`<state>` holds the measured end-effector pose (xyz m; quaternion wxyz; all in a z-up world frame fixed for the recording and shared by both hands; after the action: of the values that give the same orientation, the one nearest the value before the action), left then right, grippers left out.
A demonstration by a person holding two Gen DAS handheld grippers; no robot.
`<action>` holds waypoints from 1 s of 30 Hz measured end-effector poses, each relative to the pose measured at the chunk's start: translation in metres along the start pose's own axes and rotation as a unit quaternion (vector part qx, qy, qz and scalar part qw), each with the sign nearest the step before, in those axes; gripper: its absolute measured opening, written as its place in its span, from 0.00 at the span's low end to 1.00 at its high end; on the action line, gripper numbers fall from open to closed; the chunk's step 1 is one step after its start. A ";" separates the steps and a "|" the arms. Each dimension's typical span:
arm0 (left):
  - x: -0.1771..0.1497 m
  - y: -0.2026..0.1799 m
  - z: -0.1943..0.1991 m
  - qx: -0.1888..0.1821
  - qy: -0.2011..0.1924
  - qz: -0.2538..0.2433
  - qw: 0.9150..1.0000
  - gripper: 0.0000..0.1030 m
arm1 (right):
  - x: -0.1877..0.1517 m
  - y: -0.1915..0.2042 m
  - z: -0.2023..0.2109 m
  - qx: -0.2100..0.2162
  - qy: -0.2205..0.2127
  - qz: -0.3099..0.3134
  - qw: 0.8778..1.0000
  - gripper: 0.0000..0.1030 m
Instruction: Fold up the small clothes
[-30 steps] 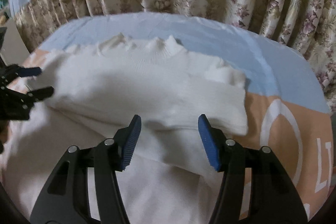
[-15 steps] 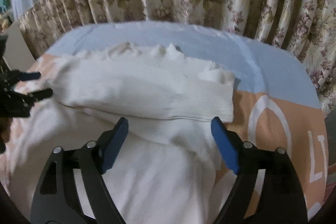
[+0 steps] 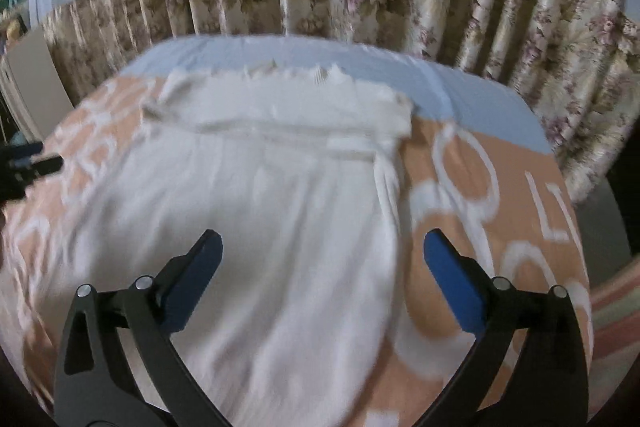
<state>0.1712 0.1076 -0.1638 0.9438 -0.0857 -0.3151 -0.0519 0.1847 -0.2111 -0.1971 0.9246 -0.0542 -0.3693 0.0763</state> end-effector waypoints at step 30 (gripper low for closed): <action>-0.100 -0.038 0.022 0.008 0.051 -0.041 0.998 0.94 | -0.128 0.008 0.054 -0.040 0.043 0.011 0.998 0.97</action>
<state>0.0732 0.0790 -0.2021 0.9563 -0.0627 -0.2703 -0.0925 0.0548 -0.2244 -0.2458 0.9357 -0.0987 -0.3317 0.0690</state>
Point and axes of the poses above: each gripper's, at about its wrist camera, not at the fingertips, and z roughly against the way its jaws point, y to its left, x to its top, the point moved 7 cm from there along -z, roughly the way its jaws point, and after that the axes turned 10 degrees about -x, right-handed, at the moved point
